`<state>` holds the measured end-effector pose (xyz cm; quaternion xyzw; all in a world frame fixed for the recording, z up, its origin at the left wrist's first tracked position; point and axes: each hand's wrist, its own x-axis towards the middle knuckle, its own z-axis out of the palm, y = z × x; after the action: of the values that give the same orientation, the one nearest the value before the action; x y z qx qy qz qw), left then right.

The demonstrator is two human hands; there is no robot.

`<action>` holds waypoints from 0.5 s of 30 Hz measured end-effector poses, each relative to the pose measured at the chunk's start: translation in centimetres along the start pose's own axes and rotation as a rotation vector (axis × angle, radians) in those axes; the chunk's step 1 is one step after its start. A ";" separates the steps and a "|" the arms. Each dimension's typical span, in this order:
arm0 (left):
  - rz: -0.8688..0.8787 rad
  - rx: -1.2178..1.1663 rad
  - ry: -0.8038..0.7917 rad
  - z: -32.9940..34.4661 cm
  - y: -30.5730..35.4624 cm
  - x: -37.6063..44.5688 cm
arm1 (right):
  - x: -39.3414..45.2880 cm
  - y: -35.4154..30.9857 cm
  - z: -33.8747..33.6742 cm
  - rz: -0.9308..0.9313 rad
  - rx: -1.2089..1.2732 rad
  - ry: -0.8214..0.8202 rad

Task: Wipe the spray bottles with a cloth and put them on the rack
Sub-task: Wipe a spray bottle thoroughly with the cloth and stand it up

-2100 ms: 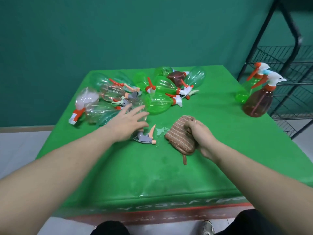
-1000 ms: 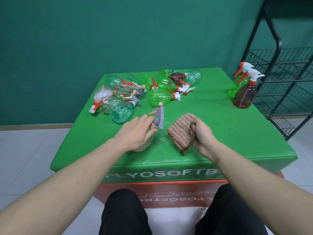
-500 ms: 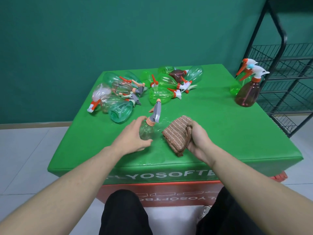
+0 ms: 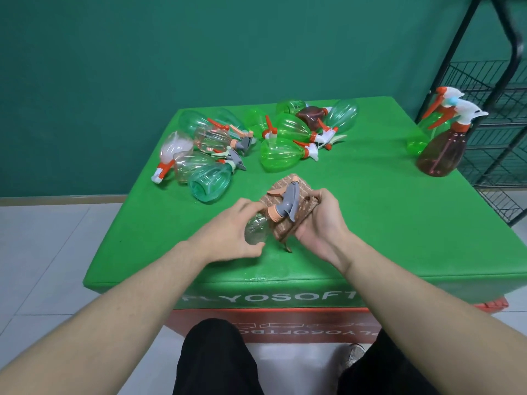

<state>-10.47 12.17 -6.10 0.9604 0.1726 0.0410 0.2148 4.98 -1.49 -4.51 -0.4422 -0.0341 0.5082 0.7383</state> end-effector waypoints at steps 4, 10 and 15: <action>0.043 -0.036 0.006 0.2 -0.3 0.1 | 0.9 0.6 0.4 0.055 0.041 0.022; 0.000 -0.008 0.052 0.9 -0.1 0.8 | 0.6 0.0 -0.5 0.077 0.119 -0.006; -0.099 -0.015 0.065 1.0 -0.2 1.3 | -1.0 -2.0 -2.3 0.018 0.136 -0.023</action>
<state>-9.18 12.39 -7.07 0.9471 0.2267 0.0629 0.2181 7.11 -3.88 -4.08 -0.3853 -0.0038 0.5211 0.7616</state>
